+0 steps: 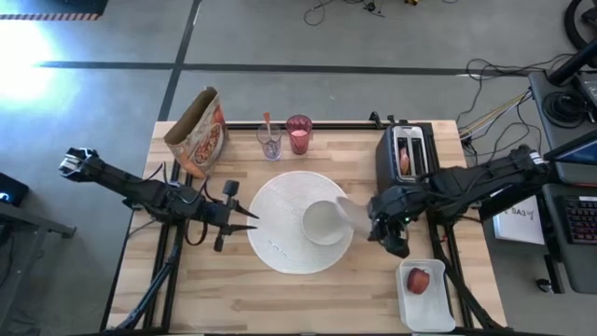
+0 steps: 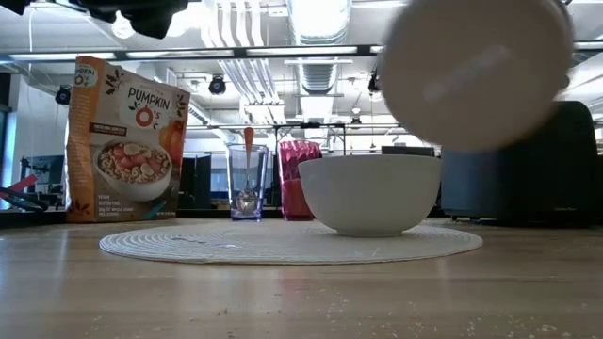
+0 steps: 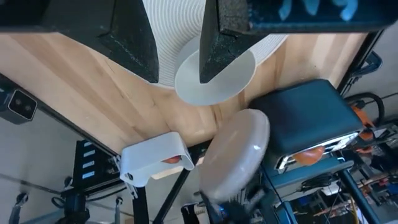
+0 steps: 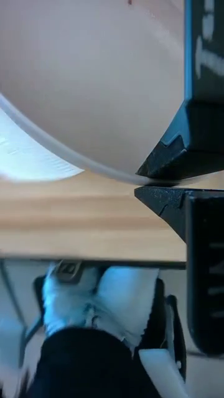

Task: Arrange a breakfast setting
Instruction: Put the gray plate on the white table mat

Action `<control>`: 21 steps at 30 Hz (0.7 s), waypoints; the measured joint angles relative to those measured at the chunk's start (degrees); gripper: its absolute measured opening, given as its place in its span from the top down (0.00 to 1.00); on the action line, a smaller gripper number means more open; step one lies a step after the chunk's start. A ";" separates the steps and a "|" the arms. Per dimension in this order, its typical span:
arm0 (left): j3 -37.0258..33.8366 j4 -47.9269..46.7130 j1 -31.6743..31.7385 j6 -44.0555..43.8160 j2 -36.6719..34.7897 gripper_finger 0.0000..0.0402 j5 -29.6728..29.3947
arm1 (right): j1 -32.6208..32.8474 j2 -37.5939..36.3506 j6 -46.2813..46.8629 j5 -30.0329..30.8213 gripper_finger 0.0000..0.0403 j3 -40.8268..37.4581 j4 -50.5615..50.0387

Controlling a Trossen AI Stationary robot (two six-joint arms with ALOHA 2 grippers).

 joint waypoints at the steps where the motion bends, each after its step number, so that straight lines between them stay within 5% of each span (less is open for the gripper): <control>1: 0.39 0.08 0.00 0.24 0.68 0.75 0.02 | 0.00 0.34 -2.50 0.06 0.98 1.67 0.45; 6: 3.13 -0.16 0.00 1.42 5.00 0.75 0.01 | 0.00 2.71 -16.11 -0.84 0.98 8.53 4.01; 11: 6.85 -1.95 0.00 5.29 9.64 0.75 0.37 | 0.02 7.65 -27.46 -9.94 0.98 11.59 6.54; 21: 13.27 -3.85 -0.03 8.26 14.72 0.75 13.72 | 0.24 19.46 -36.58 -18.42 0.98 13.40 7.05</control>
